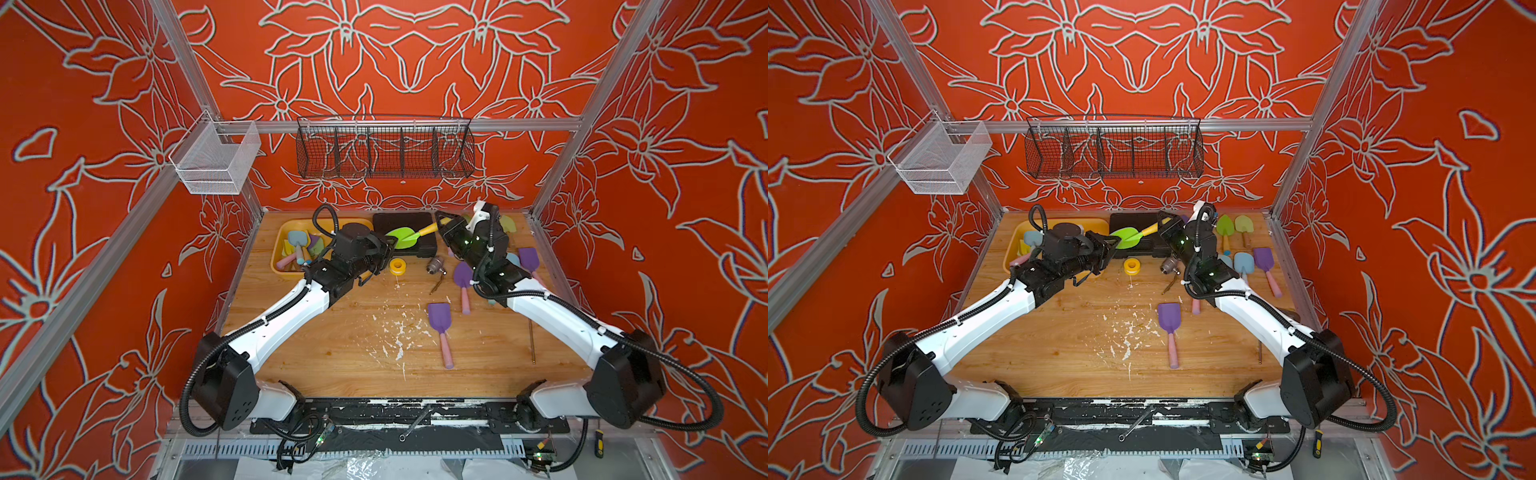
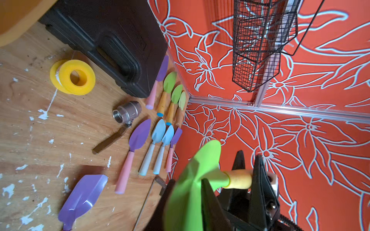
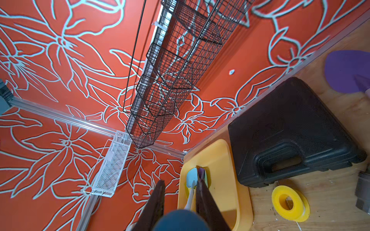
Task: Take the shovel out of the storage box
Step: Place the shovel at the center of the board.
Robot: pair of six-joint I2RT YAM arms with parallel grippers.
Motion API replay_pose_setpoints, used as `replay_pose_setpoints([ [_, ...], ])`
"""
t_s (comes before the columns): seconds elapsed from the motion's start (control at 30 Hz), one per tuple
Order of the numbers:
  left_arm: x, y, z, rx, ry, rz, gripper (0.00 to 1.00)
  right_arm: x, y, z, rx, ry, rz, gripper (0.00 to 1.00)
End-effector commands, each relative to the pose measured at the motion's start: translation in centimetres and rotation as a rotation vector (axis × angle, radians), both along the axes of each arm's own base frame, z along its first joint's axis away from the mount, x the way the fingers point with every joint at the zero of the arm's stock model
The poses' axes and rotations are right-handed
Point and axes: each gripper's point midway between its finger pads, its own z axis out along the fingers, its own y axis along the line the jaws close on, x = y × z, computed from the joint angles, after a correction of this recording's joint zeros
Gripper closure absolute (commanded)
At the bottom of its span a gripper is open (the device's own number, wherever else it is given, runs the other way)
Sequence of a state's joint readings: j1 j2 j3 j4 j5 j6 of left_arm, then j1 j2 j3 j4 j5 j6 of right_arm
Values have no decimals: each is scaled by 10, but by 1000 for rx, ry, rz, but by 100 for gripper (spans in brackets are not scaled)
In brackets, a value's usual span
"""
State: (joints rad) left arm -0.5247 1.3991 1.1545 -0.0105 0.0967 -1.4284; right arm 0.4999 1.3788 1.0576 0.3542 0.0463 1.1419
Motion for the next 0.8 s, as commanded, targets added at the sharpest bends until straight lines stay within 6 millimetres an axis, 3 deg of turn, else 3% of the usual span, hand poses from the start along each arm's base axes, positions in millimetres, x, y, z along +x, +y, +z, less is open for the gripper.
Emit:
replay_pose_setpoints([
  [0.0, 7, -2, 27, -29, -79, 12, 88, -7, -7, 17, 45, -40, -25, 100],
  [0.13, 6, 2, 26, -12, -83, 20, 98, -10, -8, 14, 43, -34, -24, 100],
  [0.23, 5, 5, 28, 18, -90, 22, 100, -15, -7, 14, 35, -31, -3, 88],
  [0.33, 6, 12, 27, 27, -99, 32, 100, -22, -3, 15, 38, -28, 38, 64],
  [0.43, 7, 19, 30, 30, -119, 33, 100, -33, 2, 15, 2, -20, 97, 33],
  [0.53, 6, 35, 37, 72, -151, 28, 100, -56, -1, 10, -183, 31, 172, 22],
  [0.63, 4, 51, 40, 114, -172, -34, 100, -91, -21, 1, -476, 102, 234, 14],
  [0.7, -1, 57, 40, 167, -181, -122, 100, -113, -28, -6, -664, 118, 337, 13],
  [0.77, -9, 55, 38, 229, -195, -261, 100, -136, -22, -18, -821, 135, 531, 12],
])
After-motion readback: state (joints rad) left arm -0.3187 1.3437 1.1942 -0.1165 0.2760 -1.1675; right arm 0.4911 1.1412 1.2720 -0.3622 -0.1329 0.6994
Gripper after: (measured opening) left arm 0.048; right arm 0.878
